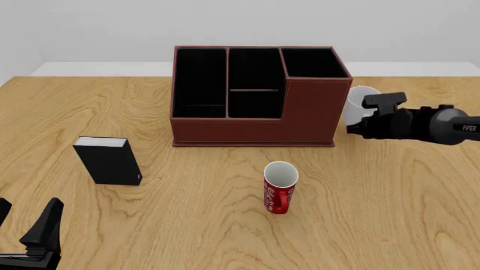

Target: Pick up the white mug and place it to the right of the caddy.

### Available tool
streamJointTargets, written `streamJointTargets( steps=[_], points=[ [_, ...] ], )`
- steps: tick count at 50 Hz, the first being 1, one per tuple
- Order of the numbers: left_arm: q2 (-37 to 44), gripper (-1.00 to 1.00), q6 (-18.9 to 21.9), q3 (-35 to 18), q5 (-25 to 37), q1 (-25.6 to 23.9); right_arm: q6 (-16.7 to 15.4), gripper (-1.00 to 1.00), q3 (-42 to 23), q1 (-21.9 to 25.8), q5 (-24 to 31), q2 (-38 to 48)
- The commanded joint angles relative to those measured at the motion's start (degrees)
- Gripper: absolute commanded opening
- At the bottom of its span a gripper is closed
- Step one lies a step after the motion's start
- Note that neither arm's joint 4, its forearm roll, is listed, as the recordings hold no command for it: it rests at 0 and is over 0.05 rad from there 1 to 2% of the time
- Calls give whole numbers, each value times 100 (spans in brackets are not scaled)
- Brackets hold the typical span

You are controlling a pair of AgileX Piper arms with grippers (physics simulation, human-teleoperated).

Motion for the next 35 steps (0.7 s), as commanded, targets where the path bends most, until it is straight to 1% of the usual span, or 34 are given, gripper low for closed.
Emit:
streamJointTargets(
  steps=[1, 15, 16, 18, 35],
  points=[
    [-1, 100, 1, 0, 0, 0, 48, -100, -19, -18, -62, 96],
    [0, 100, 1, 0, 0, 0, 118, -100, -44, 4, -104, 254],
    [-1, 100, 0, 0, 0, 0, 85, -100, -40, -11, -105, 254],
    [0, 100, 0, 0, 0, 0, 124, -100, -45, 10, -98, 253],
    [1, 100, -1, 0, 0, 0, 131, -100, -41, -35, -142, 341]
  ],
)
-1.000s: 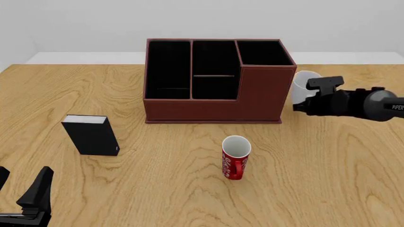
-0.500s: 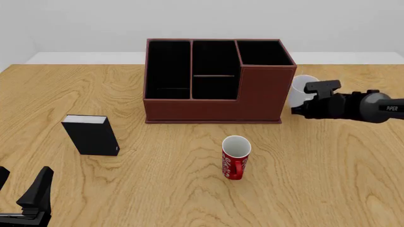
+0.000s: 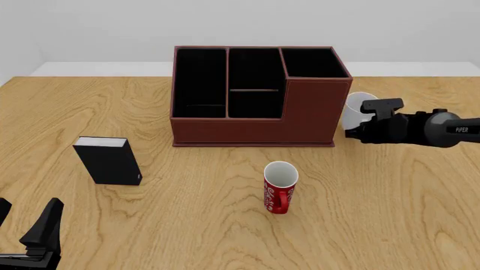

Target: Pick up the white mug and place it to the right of the caddy.

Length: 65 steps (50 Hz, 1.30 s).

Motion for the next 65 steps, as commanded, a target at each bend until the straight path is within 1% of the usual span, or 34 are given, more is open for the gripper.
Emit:
streamJointTargets(
  steps=[1, 28, 31, 32, 33, 34, 39, 47, 49, 65],
  points=[
    [0, 100, 1, 0, 0, -1, 59, -100, -44, -25, -34, 106],
    [-2, 100, 2, 0, 0, -1, 123, -100, -70, -29, -131, 455],
    [1, 100, 0, 0, 0, 0, 60, -100, -75, -73, -128, 489],
    [0, 100, 1, 0, 0, -1, 133, -100, -71, -50, -99, 447],
    [1, 100, 0, 0, 0, -1, 104, -100, -60, -58, -100, 431],
    [1, 100, 0, 0, 0, -1, 78, 100, -52, -79, -102, 395],
    [2, 100, -3, 0, 0, 0, 48, 100, -18, -128, -120, 313],
    [0, 100, 1, 0, 0, 0, 97, 100, -48, -104, -61, 252],
    [-1, 100, 1, 0, 0, 0, 60, 100, -39, -127, -74, 252],
    [-1, 100, 0, 0, 0, 0, 92, 100, 0, -103, -10, 0]
  ],
)
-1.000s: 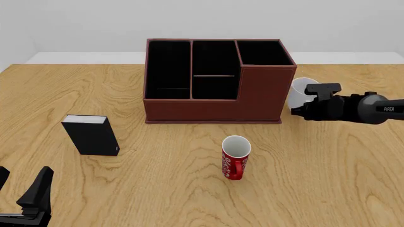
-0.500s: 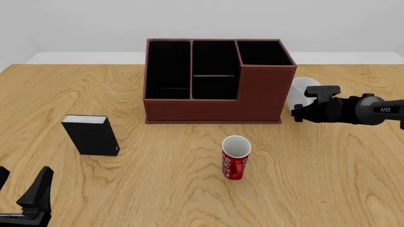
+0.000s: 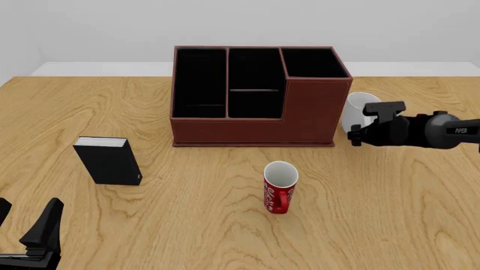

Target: Pick up the white mug and place it to the right of the caddy.

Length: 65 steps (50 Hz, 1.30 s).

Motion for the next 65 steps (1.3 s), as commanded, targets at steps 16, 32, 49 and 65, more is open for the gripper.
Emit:
streamJointTargets(
  steps=[16, 32, 49, 65],
  points=[
    [0, 100, -1, 0, 0, 0, 43, 100, 176, 18, 20, -335],
    [1, 100, 1, 0, 0, 0, 58, 100, 391, 67, -41, -570],
    [1, 100, 0, 0, 0, 0, 51, 100, 575, 26, -7, -866],
    [1, 100, 1, 0, 0, 0, 90, 100, 754, 71, -52, -1080]
  ],
)
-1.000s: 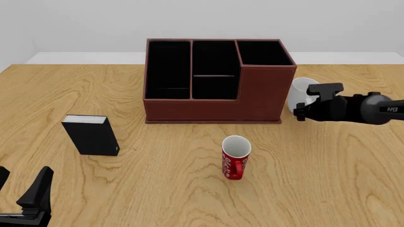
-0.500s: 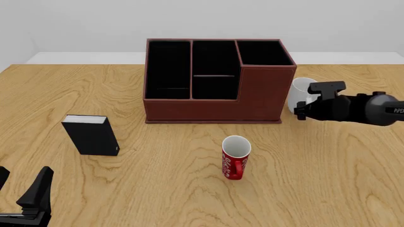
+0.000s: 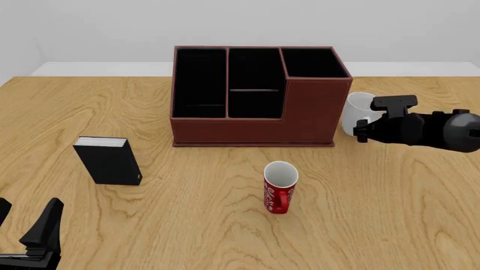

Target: Pick up the white mug and place it to the right of the caddy.

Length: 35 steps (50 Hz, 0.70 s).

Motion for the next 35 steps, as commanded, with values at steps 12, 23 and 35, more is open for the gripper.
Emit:
streamJointTargets(
  steps=[12, 23, 35],
  points=[
    [0, 100, 0, 0, 0, 0, 66, 100, 208, 86, -8, -359],
    [0, 100, -1, 0, 0, 0, 48, 100, 315, 77, 29, -619],
    [-1, 100, 0, 0, 0, -1, 53, 100, 402, 85, 23, -764]
  ],
)
